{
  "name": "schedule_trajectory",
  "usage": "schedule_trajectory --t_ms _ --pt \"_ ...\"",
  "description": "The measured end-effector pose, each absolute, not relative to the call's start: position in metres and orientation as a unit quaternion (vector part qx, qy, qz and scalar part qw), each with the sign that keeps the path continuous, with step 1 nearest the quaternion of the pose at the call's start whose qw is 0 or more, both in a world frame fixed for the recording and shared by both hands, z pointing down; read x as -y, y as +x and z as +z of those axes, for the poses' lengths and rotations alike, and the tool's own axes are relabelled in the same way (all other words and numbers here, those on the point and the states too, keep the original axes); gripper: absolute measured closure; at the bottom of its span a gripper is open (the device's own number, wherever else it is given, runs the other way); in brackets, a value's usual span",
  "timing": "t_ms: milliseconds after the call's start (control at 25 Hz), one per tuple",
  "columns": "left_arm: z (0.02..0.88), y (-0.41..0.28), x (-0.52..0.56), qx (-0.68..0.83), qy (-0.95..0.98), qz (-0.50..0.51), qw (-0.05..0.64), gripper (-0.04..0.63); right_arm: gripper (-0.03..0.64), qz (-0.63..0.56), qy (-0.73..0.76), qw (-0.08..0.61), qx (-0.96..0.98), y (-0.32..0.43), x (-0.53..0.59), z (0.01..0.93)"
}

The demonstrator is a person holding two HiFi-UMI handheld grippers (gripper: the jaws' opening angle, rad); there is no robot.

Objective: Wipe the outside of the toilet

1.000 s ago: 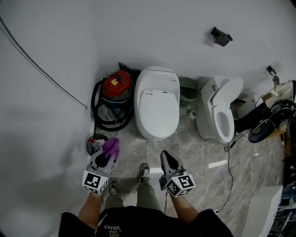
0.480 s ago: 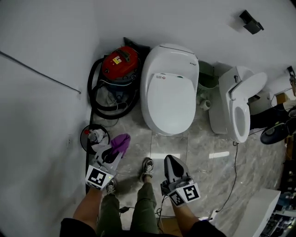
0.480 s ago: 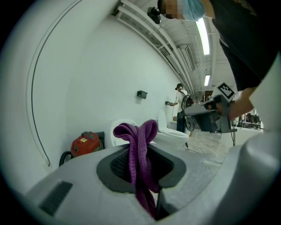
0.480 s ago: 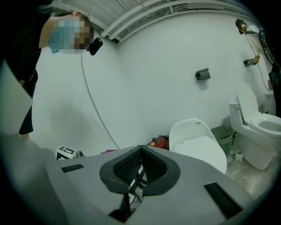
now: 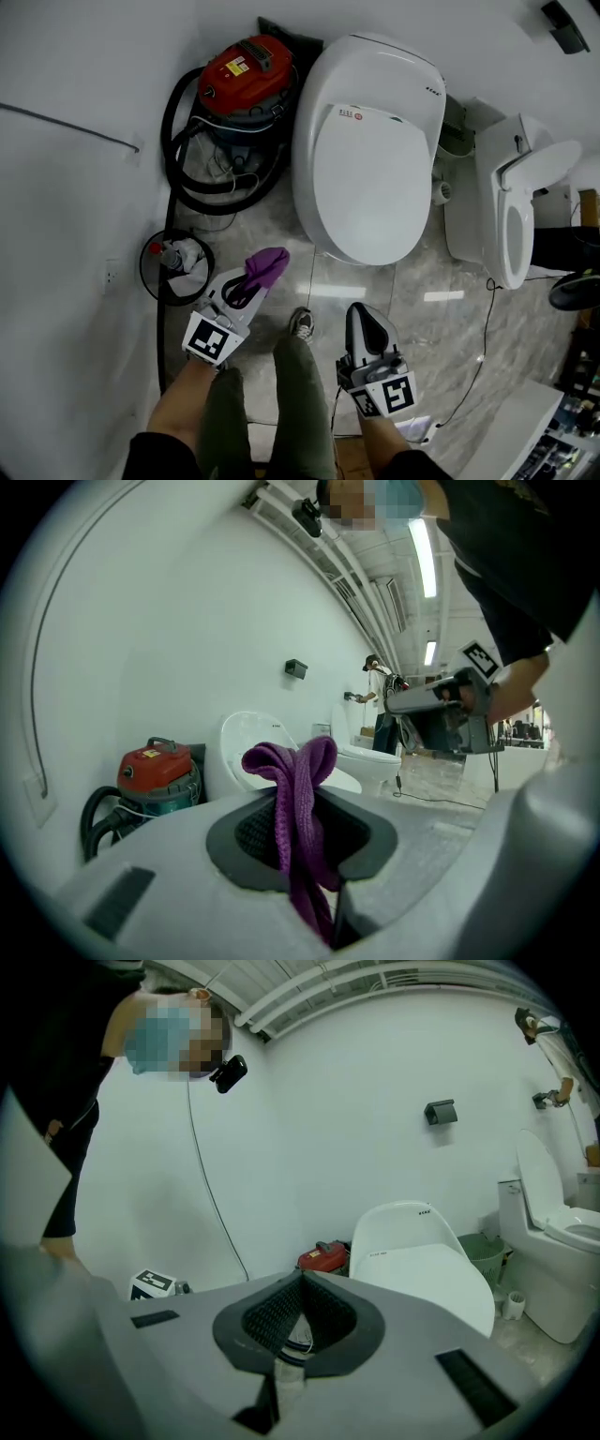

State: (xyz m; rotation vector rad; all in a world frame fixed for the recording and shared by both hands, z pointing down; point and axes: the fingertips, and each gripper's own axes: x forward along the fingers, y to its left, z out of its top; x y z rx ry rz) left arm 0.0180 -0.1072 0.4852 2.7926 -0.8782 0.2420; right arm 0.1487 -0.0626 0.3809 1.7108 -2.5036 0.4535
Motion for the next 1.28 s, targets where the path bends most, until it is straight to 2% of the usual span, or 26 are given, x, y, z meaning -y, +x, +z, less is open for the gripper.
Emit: schedule_trajectory --t_ms 600,840,1280 --pt "0.636 0.082 0.161 0.258 0.966 0.032 -0.004 0.528 0.617 0.102 0.515 0.006 0.851 0.158 0.100 0.540" --pt "0.670 0.096 0.173 0.250 0.968 0.013 -0.009 0.528 0.617 0.084 0.473 0.033 0.877 0.145 0.109 0.587" --pt "0.681 0.120 0.193 0.244 0.970 -0.004 -0.003 0.526 0.617 0.083 0.440 0.041 0.893 0.105 0.116 0.585"
